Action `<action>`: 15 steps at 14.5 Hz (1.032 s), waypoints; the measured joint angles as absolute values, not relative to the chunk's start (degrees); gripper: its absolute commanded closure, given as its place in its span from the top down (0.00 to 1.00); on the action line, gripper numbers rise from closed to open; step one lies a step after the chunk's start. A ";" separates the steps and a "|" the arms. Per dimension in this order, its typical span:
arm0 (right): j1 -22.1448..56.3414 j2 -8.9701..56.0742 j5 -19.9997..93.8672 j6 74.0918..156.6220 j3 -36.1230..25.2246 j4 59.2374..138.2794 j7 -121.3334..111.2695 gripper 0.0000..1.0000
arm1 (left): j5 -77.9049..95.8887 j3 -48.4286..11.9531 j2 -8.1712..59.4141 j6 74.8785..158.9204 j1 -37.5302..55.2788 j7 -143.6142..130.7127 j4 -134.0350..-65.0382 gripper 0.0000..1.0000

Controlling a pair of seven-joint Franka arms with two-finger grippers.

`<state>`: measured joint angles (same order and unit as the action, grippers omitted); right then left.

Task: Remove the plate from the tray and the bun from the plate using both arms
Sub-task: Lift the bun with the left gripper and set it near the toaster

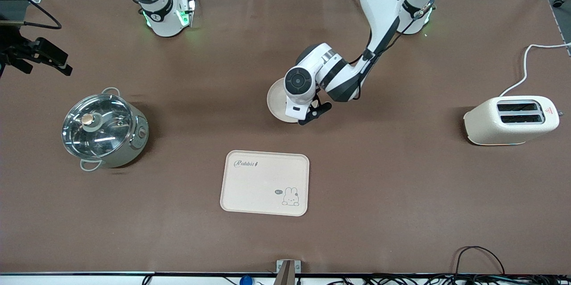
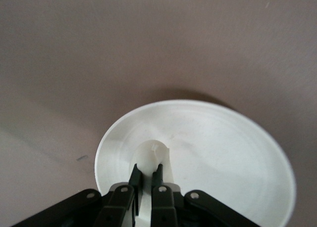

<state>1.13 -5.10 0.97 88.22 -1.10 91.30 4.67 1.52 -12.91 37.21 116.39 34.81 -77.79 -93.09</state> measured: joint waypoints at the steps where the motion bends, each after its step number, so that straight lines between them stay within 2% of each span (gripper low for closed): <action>1: 1.13 -5.10 0.97 88.22 -1.10 91.30 4.67 1.00 | 1.52 -12.76 36.60 116.41 33.91 -78.63 -92.45 0.12; 4: 1.12 -5.10 0.97 88.22 -1.10 91.30 4.66 1.00 | 1.06 -12.24 34.62 115.05 28.45 -78.90 -89.13 0.12; 8: 1.12 -5.10 0.97 88.22 -1.08 91.29 4.66 1.00 | -1.55 -12.17 33.75 108.22 19.13 -72.94 -83.78 0.12; 12: 1.12 -5.10 0.97 88.17 -1.06 91.29 4.67 1.00 | -1.80 -11.97 34.68 106.44 10.78 -60.42 -83.64 0.15; 15: 1.12 -5.10 0.97 88.14 -1.05 91.29 4.66 1.00 | -4.72 -11.87 38.32 107.04 5.45 -53.06 -83.92 0.19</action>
